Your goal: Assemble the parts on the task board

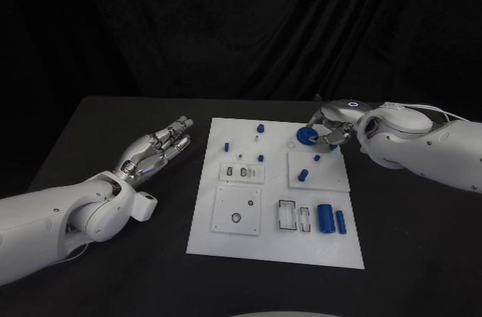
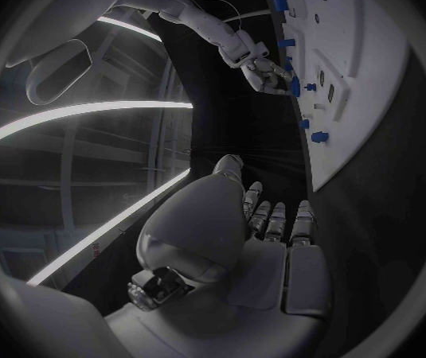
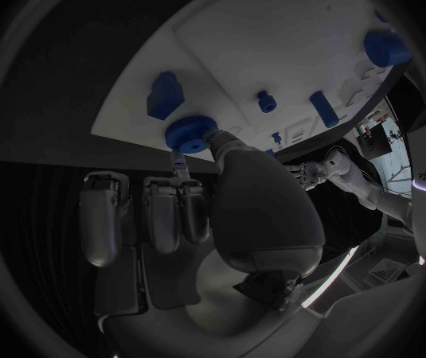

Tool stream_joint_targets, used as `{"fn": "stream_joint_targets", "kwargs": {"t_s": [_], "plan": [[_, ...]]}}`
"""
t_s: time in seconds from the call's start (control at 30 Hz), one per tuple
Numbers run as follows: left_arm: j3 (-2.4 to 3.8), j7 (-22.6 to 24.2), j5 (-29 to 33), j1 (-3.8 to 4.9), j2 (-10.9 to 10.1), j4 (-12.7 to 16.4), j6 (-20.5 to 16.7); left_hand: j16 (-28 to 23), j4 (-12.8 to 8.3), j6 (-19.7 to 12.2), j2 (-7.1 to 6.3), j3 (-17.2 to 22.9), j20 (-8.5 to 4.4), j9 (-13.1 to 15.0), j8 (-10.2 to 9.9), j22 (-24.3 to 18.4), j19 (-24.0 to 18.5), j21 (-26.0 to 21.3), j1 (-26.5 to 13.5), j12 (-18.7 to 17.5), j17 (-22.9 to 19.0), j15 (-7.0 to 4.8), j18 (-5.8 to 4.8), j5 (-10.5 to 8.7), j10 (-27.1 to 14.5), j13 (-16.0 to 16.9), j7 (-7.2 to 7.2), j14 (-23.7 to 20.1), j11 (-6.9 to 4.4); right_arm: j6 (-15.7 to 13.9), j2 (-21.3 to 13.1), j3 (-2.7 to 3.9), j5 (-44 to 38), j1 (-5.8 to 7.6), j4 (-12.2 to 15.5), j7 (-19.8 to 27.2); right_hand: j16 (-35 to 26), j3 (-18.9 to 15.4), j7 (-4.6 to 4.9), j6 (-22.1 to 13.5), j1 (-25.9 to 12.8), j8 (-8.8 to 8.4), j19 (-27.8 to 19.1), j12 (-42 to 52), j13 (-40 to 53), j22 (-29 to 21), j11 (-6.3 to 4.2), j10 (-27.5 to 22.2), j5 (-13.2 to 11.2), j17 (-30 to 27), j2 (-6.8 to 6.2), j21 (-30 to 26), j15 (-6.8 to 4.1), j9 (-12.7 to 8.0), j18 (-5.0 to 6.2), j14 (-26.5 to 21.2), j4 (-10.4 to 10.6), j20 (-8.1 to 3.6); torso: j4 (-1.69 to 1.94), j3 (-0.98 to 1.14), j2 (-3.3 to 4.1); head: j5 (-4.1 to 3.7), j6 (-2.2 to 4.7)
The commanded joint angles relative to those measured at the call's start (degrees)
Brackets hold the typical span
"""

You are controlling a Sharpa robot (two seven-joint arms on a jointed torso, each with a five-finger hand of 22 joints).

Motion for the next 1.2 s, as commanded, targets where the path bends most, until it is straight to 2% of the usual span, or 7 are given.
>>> {"fn": "stream_joint_targets", "kwargs": {"t_s": [0.03,0.3,0.5,0.67,0.73,0.87,1.2], "plan": [[0.03,5.3,-0.4,0.03,0.1,0.0,0.8,-0.2,0.2,-0.3,-0.34,0.0,0.48,0.0,0.0,0.0,0.0,-0.2,-0.3,-0.1,-0.1,0.20,1.10,0.21,0.0,0.0,0.18,0.0,0.38,0.5,0.1,0.03,0.0,-0.23,-0.1,-1.2,0.2,-0.4,-0.01,0.3,0.0,0.20,2.5,0.1,15.1,13.0,-0.24,6.0,0.0,15.1,-0.67,0.1,-0.38,0.1,-0.52,6.0,0.0,-0.20,0.00,0.00,0.03,0.04,-0.02],[0.03,5.2,-0.4,0.02,0.2,-0.2,0.9,-0.2,0.2,-0.3,-0.34,0.0,0.48,0.0,0.0,0.0,0.0,-0.2,-0.3,-0.1,-0.1,0.20,1.10,0.21,0.0,0.0,0.18,0.0,0.38,1.0,0.4,0.03,0.0,-0.39,-0.2,-1.5,0.2,-1.0,-0.23,1.4,0.9,0.81,2.4,0.1,15.1,13.0,-0.37,6.0,0.0,15.1,-0.90,-0.1,-0.49,1.4,-0.47,6.0,0.5,-0.25,-0.02,-0.07,0.02,0.06,-0.15],[0.03,5.2,-0.4,0.02,0.3,-0.3,1.0,-0.2,0.3,-0.4,-0.33,0.1,0.53,0.0,0.0,0.0,0.0,-0.2,-0.4,-0.1,-0.1,0.23,1.12,0.19,0.0,0.0,0.19,0.0,0.42,1.2,0.7,0.03,-2.1,-0.54,-0.3,-1.7,0.2,-1.7,-0.80,3.6,2.9,2.86,2.4,0.1,15.1,13.1,-0.79,6.0,-0.1,15.1,-0.52,-0.2,-0.90,5.4,-0.45,6.0,0.4,-0.64,0.01,-0.03,0.01,0.00,-0.25],[0.03,5.2,-0.4,0.01,0.3,-0.4,1.1,-0.2,0.3,-0.4,-0.33,0.1,0.53,0.0,0.0,0.0,0.0,-0.2,-0.4,-0.1,-0.1,0.23,1.12,0.19,0.0,0.0,0.19,0.0,0.42,0.4,0.8,0.03,-2.8,-0.60,-0.4,-1.1,0.2,-2.4,-1.44,5.1,4.9,8.39,2.4,0.1,15.1,13.2,-1.35,6.0,-0.2,15.1,1.91,-0.3,-1.43,15.6,-0.43,6.0,-2.5,-1.29,-0.02,-0.01,0.02,0.12,-0.22],[0.03,5.2,-0.4,0.01,0.3,-0.4,1.1,-0.2,0.3,-0.4,-0.33,0.1,0.53,0.0,0.0,0.0,0.0,-0.2,-0.4,-0.1,-0.1,0.23,1.12,0.19,0.0,0.0,0.19,0.0,0.42,-0.3,0.8,0.04,-2.9,-0.61,-0.5,-0.7,0.2,-2.7,-1.91,4.7,4.8,11.22,2.4,0.1,15.1,13.3,-1.73,6.0,-0.2,15.1,2.78,-0.3,-1.72,21.5,-0.45,6.0,-3.7,-1.53,-0.05,-0.01,0.00,0.19,-0.25],[0.03,5.1,-0.4,0.01,0.2,-0.4,1.1,-0.2,0.3,-0.4,-0.33,0.1,0.53,0.0,0.0,0.0,0.0,-0.2,-0.4,-0.1,-0.1,0.23,1.12,0.19,0.0,0.0,0.19,0.0,0.42,-1.6,0.8,0.04,-3.0,-0.62,-0.4,-0.1,0.2,-2.5,-2.54,4.4,4.3,14.48,2.6,0.1,15.1,13.4,-2.23,6.0,0.0,15.1,3.37,-0.2,-2.08,30.0,-0.51,6.0,-4.4,-1.89,-0.05,-0.02,0.01,0.23,-0.19],[0.03,5.0,-0.4,0.00,0.0,-0.4,1.1,-0.2,0.3,-0.4,-0.33,0.1,0.53,0.0,0.0,0.0,0.0,-0.2,-0.4,-0.1,-0.1,0.23,1.12,0.19,0.0,0.0,0.19,0.0,0.42,-3.7,-0.3,0.06,-3.1,-0.37,1.7,0.3,0.2,-2.0,-2.99,5.4,3.5,16.00,3.1,0.1,15.1,13.6,-2.56,6.0,0.0,15.1,3.11,0.4,-2.33,35.0,-0.69,6.0,-4.0,-2.03,-0.05,0.03,0.00,0.34,0.16]]}}
